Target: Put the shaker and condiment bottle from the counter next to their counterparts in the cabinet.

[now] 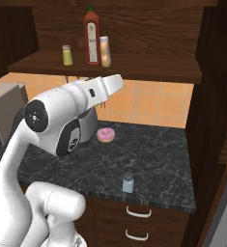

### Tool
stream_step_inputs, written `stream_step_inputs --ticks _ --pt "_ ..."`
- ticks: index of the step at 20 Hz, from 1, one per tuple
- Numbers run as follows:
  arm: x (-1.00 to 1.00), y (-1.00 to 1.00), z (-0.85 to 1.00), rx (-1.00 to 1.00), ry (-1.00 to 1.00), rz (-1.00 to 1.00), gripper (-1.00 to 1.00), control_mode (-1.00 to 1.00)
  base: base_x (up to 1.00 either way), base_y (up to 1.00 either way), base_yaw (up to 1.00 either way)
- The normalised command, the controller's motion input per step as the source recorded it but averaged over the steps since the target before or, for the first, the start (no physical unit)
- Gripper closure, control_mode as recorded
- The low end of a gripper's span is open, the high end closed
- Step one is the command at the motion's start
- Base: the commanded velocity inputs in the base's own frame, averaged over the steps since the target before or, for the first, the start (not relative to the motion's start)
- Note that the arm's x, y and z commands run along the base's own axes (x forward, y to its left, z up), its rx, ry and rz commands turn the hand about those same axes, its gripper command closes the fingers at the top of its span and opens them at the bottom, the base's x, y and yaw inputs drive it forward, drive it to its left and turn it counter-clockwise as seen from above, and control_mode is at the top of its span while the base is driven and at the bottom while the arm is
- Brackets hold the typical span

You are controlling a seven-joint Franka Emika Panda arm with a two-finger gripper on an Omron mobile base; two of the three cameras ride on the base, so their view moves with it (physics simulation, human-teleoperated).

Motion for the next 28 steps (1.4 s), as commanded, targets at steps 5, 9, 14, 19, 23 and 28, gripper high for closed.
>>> stream_step_inputs --ticks 5,9,14,19,23,28 --pt "-0.06 0.10 -0.32 -0.01 0.00 -0.47 -1.00 -1.00 0.00 0.00 0.00" --pt "-0.03 0.01 -0.28 0.00 -0.12 -0.25 -1.00 -1.00 0.00 0.00 0.00" --pt "-0.05 0.00 -0.55 0.00 -0.27 -0.42 -1.00 -1.00 0.00 0.00 0.00" --pt "0.00 0.04 -0.56 0.00 -0.14 -0.43 -1.00 -1.00 0.00 0.00 0.00" --pt "0.00 0.00 -0.72 0.06 -0.15 -0.35 -1.00 -1.00 0.00 0.00 0.00" --pt "0.03 -0.25 -0.61 0.26 -0.09 -0.19 -1.00 -1.00 0.00 0.00 0.00"
